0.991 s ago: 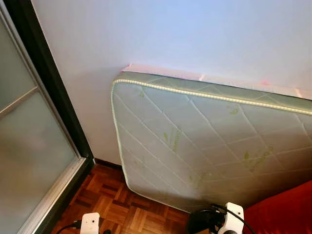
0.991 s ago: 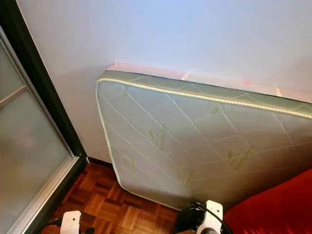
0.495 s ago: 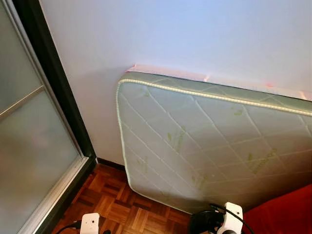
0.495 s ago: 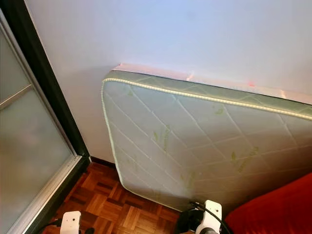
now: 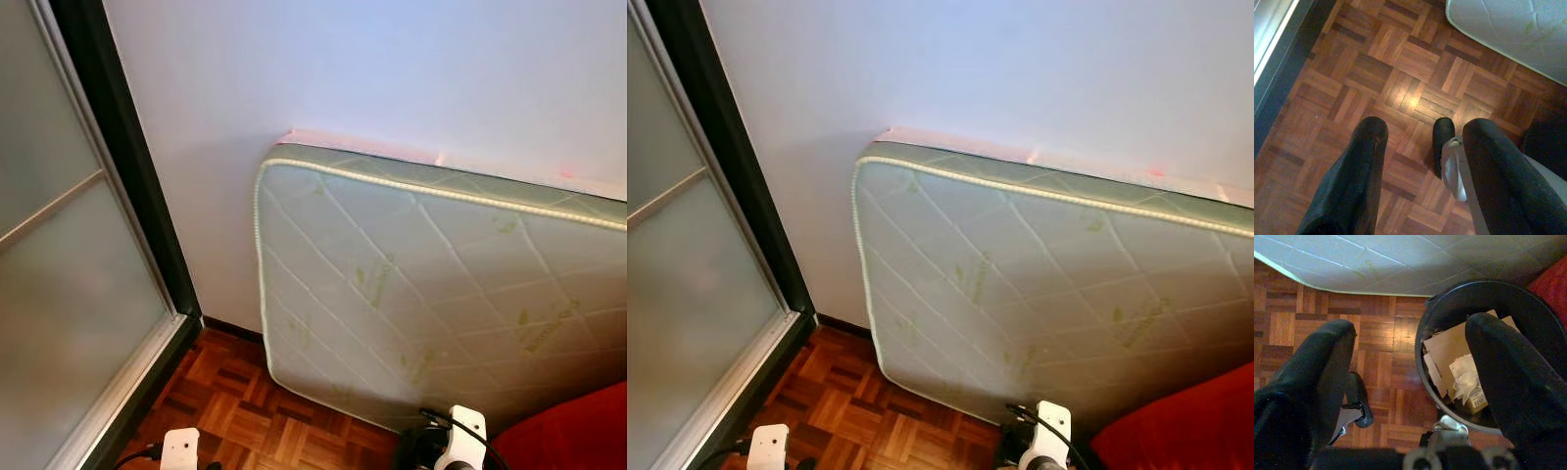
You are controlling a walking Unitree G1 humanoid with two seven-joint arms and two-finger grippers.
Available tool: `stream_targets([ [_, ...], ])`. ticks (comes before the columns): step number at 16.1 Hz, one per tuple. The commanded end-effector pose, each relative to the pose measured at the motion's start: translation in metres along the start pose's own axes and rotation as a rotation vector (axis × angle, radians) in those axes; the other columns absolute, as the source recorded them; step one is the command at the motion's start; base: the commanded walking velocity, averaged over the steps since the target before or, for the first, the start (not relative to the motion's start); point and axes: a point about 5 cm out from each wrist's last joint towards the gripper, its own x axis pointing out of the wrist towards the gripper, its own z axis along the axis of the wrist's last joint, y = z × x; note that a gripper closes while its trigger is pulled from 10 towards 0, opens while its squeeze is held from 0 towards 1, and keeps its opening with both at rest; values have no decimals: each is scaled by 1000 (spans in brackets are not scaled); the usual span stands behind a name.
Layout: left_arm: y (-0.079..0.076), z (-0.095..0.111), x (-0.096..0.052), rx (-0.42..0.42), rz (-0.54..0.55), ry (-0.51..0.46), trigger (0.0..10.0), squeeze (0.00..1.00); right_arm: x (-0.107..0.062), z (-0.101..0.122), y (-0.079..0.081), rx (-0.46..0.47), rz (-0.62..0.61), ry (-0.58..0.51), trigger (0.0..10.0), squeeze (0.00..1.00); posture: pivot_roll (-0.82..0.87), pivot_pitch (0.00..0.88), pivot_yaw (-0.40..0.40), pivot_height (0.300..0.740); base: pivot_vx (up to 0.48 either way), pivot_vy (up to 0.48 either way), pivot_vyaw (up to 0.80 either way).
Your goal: Clean up the room
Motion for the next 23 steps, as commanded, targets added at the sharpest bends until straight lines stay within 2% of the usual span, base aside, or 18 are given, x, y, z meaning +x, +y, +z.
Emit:
stream_targets([
  [1, 1, -4, -1, 3, 7, 12, 10000, 0, 0, 1, -1, 4, -3, -3, 10000, 0, 97, 0, -44, 740, 0, 277, 0],
  [18, 0, -4, -1, 7, 7, 13, 10000, 0, 0, 1, 1, 8, 13, 2, 10000, 0, 97, 0, -45, 740, 0, 292, 0],
  [23, 0, -3, -1, 13, 0, 9, 10000, 0, 0, 1, 1, 8, 17, 5, 10000, 0, 97, 0, -46, 740, 0, 0, 0],
])
